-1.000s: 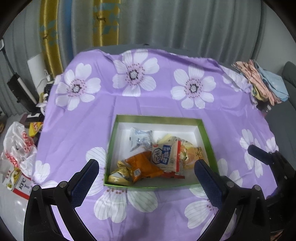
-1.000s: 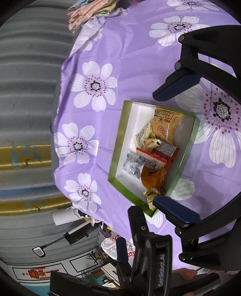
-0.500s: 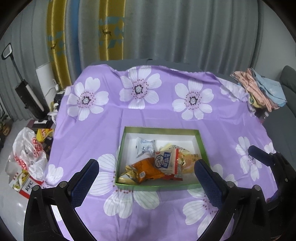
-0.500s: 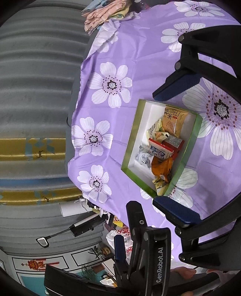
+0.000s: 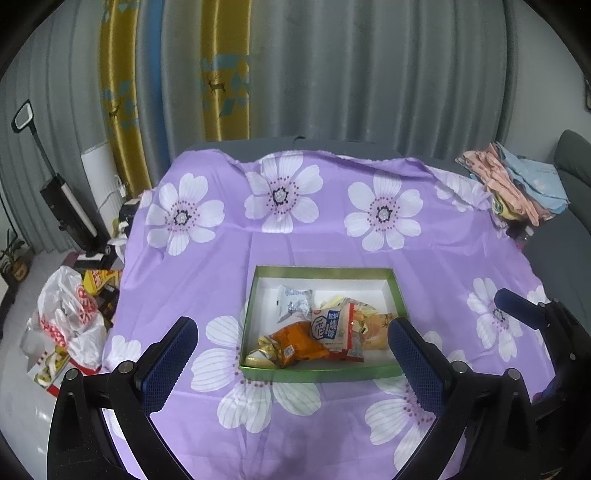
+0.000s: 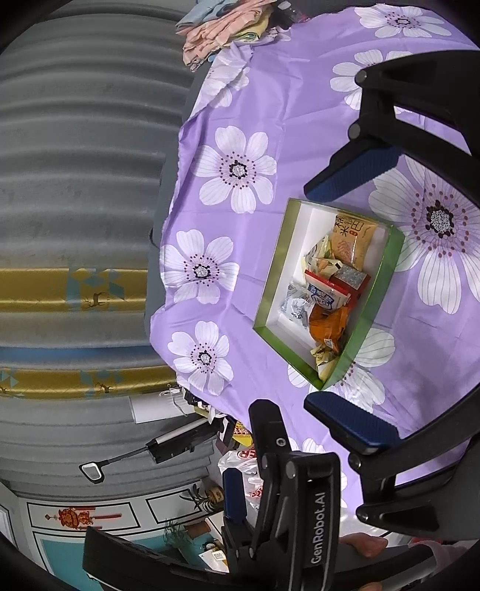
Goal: Organize snacks
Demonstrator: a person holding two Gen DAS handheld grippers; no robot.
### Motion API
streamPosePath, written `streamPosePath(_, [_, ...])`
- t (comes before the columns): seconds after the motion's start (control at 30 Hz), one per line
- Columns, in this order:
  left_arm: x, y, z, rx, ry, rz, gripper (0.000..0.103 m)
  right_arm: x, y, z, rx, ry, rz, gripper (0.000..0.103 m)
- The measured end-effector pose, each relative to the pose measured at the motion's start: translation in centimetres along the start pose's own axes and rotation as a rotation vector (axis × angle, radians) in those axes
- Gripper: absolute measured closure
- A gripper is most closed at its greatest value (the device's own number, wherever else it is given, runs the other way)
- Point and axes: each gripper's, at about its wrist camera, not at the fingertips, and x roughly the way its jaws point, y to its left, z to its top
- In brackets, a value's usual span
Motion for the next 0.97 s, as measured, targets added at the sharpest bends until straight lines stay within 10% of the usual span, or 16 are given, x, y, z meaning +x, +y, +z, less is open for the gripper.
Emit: streamPosePath(0.97, [0.28, -0.88, 0.19, 0.012, -0.012, 0.013, 0.001, 0.10, -0.46, -0.02, 0.013, 0.001, 0.006, 0.000])
